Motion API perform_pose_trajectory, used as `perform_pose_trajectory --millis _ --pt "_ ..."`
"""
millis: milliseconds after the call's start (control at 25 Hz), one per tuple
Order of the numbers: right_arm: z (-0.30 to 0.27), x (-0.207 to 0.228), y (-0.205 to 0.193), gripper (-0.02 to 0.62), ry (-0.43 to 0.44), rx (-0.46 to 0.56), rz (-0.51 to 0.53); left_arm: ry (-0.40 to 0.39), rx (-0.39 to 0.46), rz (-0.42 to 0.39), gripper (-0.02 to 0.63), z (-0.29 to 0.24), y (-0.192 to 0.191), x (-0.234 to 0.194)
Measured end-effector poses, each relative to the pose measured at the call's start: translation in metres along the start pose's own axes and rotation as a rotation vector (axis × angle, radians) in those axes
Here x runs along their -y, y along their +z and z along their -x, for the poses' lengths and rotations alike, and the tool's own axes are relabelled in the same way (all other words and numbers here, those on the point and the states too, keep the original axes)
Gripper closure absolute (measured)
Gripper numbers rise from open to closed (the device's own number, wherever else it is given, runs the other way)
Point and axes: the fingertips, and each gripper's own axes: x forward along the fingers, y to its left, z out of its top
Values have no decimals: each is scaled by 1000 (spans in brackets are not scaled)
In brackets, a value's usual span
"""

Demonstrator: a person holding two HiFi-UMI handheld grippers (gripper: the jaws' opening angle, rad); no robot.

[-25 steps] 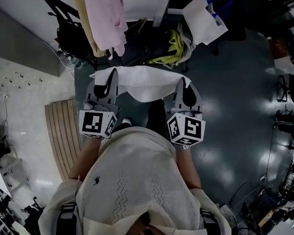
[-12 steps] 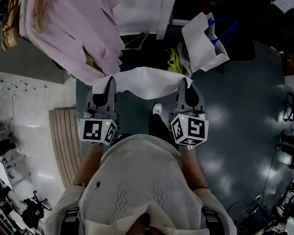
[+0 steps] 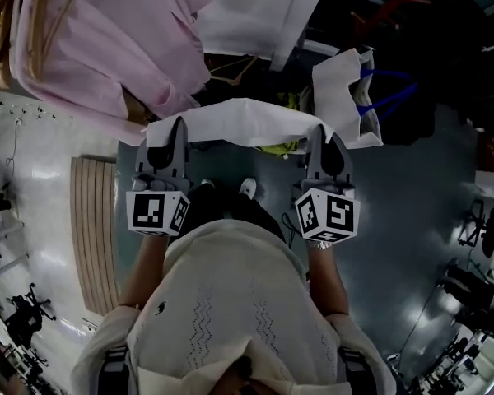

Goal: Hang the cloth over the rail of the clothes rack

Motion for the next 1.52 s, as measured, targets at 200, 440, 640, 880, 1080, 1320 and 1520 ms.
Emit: perform_pose_trajectory --millis 200,440,640,880,1080,1320,1520 --pt "-28 1 -7 572 6 -47 37 -15 -14 -23 591 -22 -3 -11" --pt "-31 -13 -11 572 -54 -86 28 -58 -7 22 591 -35 -5 -32" --pt "-43 -31 6 572 -71 -41 51 -75 52 45 591 -54 11 -48" --pt "-46 -39 39 572 -60 48 68 -89 133 17 591 -58 44 -60" --pt "-38 -32 68 572 -53 110 31 -62 151 32 591 -52 62 -63" --pt "-41 -23 110 572 10 145 106 -47 238 -54 591 -54 107 -50" --pt "-34 -14 161 572 25 224 160 -85 305 -86 591 -56 152 -42"
